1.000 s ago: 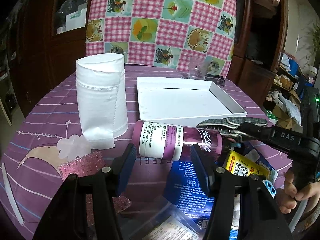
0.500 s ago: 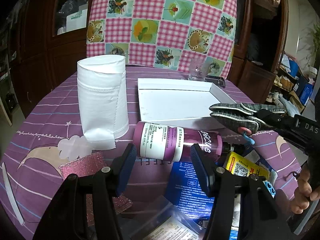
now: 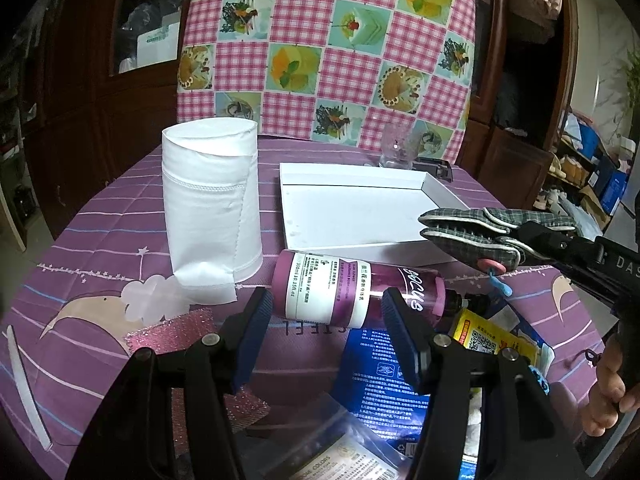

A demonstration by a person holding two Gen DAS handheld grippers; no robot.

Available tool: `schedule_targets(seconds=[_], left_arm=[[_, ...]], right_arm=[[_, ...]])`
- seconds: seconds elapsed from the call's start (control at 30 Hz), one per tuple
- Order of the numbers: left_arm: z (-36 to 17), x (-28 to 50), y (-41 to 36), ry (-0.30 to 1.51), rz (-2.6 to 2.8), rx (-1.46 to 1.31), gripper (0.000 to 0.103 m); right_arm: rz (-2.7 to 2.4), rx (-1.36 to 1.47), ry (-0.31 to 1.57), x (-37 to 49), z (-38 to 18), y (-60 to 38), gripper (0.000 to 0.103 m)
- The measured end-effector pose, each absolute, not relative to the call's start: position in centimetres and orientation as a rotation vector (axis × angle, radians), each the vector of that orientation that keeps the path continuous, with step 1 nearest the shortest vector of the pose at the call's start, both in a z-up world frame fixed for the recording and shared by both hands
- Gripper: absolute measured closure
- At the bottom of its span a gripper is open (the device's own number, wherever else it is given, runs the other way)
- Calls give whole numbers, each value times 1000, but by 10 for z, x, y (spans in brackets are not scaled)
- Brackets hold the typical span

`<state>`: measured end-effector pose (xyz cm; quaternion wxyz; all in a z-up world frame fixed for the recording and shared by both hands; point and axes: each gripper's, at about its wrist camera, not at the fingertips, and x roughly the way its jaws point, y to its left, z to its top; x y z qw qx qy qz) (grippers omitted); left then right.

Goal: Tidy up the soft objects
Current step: 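Hold the grey plaid mitt raised in the right tool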

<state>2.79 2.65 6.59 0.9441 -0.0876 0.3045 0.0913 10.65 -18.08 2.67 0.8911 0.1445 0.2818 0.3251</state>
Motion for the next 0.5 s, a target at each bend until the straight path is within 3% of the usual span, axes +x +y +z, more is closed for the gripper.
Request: schedule_targets(seconds=[0.5], left_arm=[[68, 26, 26, 615, 194, -176, 45]], right_arm=[[672, 296, 571, 103, 29, -181, 83]])
